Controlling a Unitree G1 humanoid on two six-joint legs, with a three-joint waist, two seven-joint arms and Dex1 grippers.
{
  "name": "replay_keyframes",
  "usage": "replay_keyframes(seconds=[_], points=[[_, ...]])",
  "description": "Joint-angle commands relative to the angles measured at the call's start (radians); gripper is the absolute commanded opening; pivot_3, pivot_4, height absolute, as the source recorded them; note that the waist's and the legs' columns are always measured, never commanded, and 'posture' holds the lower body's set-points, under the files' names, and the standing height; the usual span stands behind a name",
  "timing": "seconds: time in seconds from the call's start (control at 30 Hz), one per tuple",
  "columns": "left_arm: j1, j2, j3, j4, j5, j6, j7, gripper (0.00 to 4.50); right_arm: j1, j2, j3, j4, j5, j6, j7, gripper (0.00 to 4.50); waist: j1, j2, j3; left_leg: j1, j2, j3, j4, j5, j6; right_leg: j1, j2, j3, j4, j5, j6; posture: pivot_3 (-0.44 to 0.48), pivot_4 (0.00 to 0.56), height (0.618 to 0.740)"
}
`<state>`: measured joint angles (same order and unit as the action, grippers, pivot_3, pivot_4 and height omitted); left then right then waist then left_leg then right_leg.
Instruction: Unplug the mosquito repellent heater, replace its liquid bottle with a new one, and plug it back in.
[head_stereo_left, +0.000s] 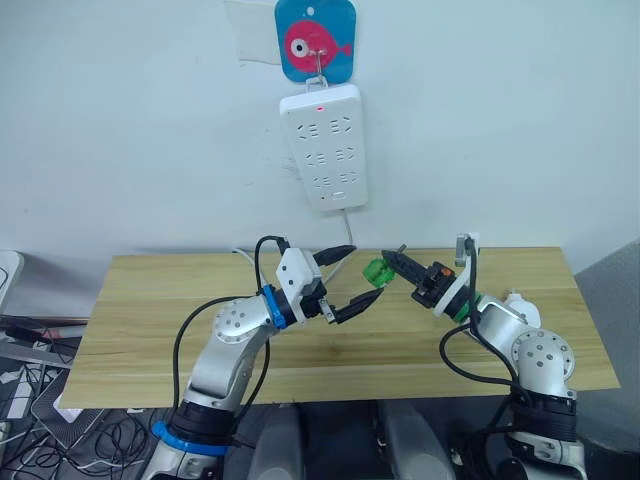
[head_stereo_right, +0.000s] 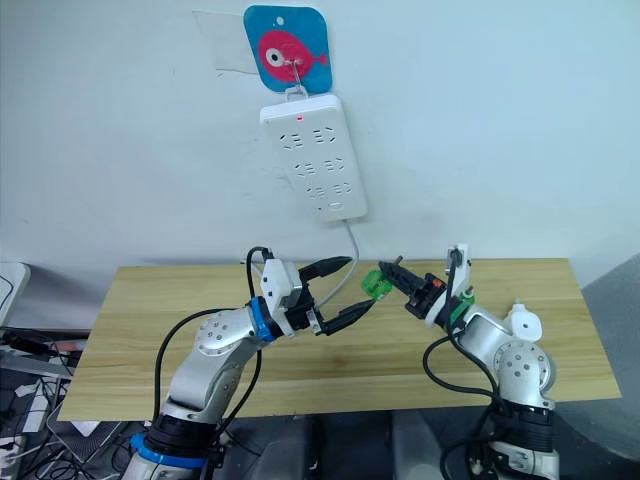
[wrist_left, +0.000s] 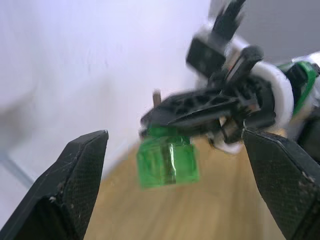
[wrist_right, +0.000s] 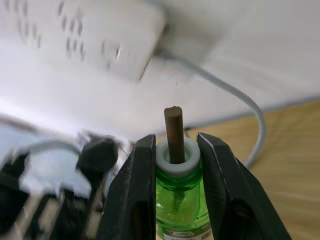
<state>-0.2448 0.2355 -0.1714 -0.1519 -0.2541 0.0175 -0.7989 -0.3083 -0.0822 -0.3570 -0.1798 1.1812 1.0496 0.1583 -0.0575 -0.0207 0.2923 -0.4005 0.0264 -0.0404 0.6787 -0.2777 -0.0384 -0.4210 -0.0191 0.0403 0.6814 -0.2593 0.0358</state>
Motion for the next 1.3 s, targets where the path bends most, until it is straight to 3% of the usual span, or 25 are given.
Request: replay_keyframes(seconds=[0.03, 0.23, 0.6, 0.83, 1.1, 1.3], points=[[-0.011, -0.04, -0.028, 0.008, 0.044, -0.068, 0.052, 4.5, -0.028, 0.032, -0.052, -0.015, 0.217, 0.004, -0.171, 0.85, 0.0, 0.0, 0.0, 0.0, 0.0, 0.0, 0.0, 0.0, 0.0, 0.0, 0.0, 0.0, 0.0, 0.0, 0.0, -0.076, 0.239, 0.74], [-0.005, -0.069, -0.046, 0.047, 0.085, -0.126, 0.097, 4.5, -0.019, 0.02, -0.016, -0.031, 0.44, -0.023, -0.331, 0.85, -0.001, 0.0, -0.001, -0.001, 0.0, 0.003, 0.0, 0.0, 0.0, 0.0, 0.0, -0.001, -0.001, 0.0, 0.0, -0.074, 0.234, 0.74], [-0.033, -0.089, -0.046, 0.105, 0.101, -0.214, 0.129, 4.5, 0.006, -0.083, 0.099, -0.057, 0.57, -0.077, -0.354, 0.85, -0.001, 0.0, -0.003, -0.001, 0.0, 0.007, 0.0, 0.0, 0.0, 0.0, 0.001, -0.001, -0.001, 0.0, 0.0, -0.073, 0.221, 0.74], [-0.023, -0.09, -0.059, 0.108, 0.099, -0.214, 0.132, 2.33, 0.004, -0.12, 0.133, -0.063, 0.628, -0.134, -0.37, 0.85, -0.001, 0.0, -0.004, -0.001, 0.0, 0.007, 0.0, 0.0, 0.0, 0.0, 0.001, 0.0, -0.001, 0.0, 0.0, -0.08, 0.222, 0.74], [-0.035, -0.088, -0.059, 0.113, 0.098, -0.208, 0.142, 2.26, 0.007, -0.16, 0.18, -0.079, 0.65, -0.161, -0.375, 0.85, -0.001, 0.0, -0.004, -0.001, 0.0, 0.007, 0.0, 0.0, 0.0, 0.0, 0.001, 0.0, -0.001, 0.0, 0.0, -0.079, 0.23, 0.74], [-0.054, -0.074, -0.047, 0.116, 0.08, -0.188, 0.124, 2.26, 0.017, -0.278, 0.207, -0.066, 0.63, -0.088, -0.294, 2.92, -0.001, 0.0, -0.004, -0.001, 0.0, 0.007, 0.0, 0.0, 0.0, 0.0, 0.001, 0.0, -0.001, 0.0, 0.0, -0.081, 0.238, 0.74]])
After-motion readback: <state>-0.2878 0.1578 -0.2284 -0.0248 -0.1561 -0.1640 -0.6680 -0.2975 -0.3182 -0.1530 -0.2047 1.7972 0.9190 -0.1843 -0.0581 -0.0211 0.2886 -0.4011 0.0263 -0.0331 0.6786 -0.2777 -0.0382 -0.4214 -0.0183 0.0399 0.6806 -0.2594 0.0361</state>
